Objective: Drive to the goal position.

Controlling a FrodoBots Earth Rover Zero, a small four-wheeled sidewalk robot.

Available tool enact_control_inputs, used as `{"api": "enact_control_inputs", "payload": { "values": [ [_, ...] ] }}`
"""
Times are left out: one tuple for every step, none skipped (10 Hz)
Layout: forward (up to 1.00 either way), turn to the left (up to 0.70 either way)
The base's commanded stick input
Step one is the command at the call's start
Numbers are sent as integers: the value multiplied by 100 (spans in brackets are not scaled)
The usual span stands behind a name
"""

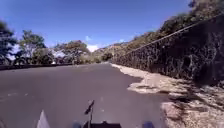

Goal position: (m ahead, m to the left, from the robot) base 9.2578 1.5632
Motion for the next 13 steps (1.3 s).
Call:
{"api": "enact_control_inputs", "payload": {
  "values": [
    [100, 0],
    [100, 0],
    [100, 0],
    [100, 0],
    [100, 0],
    [100, 0],
    [100, 0],
    [100, 0],
    [100, 0],
    [100, 0],
    [100, 0],
    [100, 0],
    [100, 0]
  ]
}}
